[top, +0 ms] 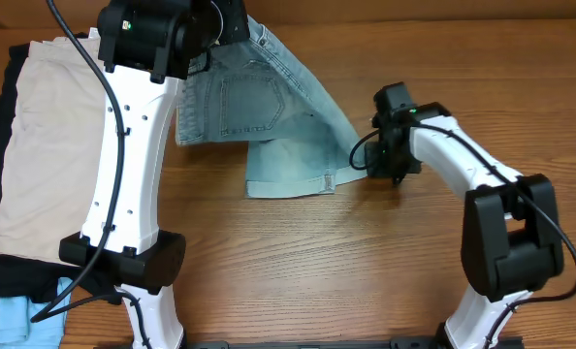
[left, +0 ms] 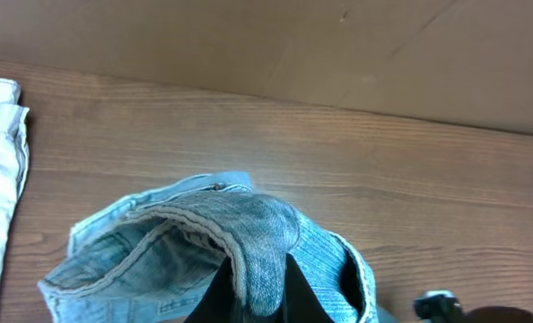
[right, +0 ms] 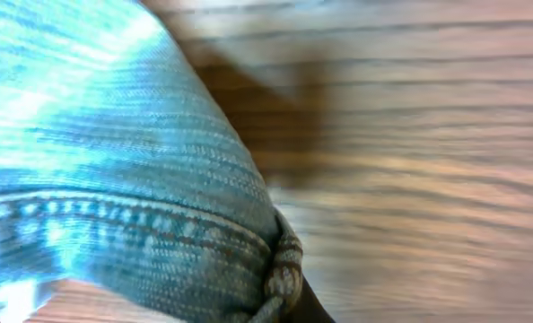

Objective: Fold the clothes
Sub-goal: 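Stretch the shorts between both grippers and lay them flat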

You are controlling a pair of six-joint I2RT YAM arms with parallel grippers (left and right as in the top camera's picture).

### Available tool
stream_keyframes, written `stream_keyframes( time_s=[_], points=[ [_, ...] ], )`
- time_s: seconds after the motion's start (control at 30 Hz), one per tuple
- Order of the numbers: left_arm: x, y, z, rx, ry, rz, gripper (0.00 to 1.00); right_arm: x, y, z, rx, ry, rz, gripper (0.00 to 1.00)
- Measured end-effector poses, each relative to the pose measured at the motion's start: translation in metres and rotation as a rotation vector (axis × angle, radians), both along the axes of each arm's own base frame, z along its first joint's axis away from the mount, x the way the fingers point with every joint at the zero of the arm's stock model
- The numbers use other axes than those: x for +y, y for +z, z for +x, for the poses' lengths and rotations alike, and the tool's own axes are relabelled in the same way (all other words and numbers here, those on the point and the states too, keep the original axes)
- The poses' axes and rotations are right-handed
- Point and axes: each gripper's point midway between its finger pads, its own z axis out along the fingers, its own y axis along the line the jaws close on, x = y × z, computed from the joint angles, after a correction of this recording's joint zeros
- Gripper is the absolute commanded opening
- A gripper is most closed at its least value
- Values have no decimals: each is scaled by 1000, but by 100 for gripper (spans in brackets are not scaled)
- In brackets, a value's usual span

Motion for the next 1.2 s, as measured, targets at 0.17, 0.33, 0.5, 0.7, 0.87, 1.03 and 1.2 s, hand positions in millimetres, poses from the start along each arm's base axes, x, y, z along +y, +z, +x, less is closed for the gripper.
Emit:
stream_keyframes(
  time_s=[0.17,0.33,0.5,0.7,0.87,1.03,1.2],
  points=[
    [9,11,7,-45,21,-13,4,-11,64,11,-44,-39,36,4],
    [33,48,-3,-133,64,-33,4,-30,183,28,-248,-90,94,4],
    [49,119,-46,-297,79,-70,4,-56,315,8,-525,-142,124,4],
    [65,193,-123,-484,85,-111,4,-66,416,-59,-758,-154,152,4],
    [76,215,-176,-537,88,-131,4,-66,457,-109,-891,-142,175,4],
    [75,224,-207,-561,55,-157,4,-68,488,-164,-1038,-132,193,4],
    [75,215,-221,-520,40,-156,4,-70,508,-207,-1149,-124,206,4]
  ],
)
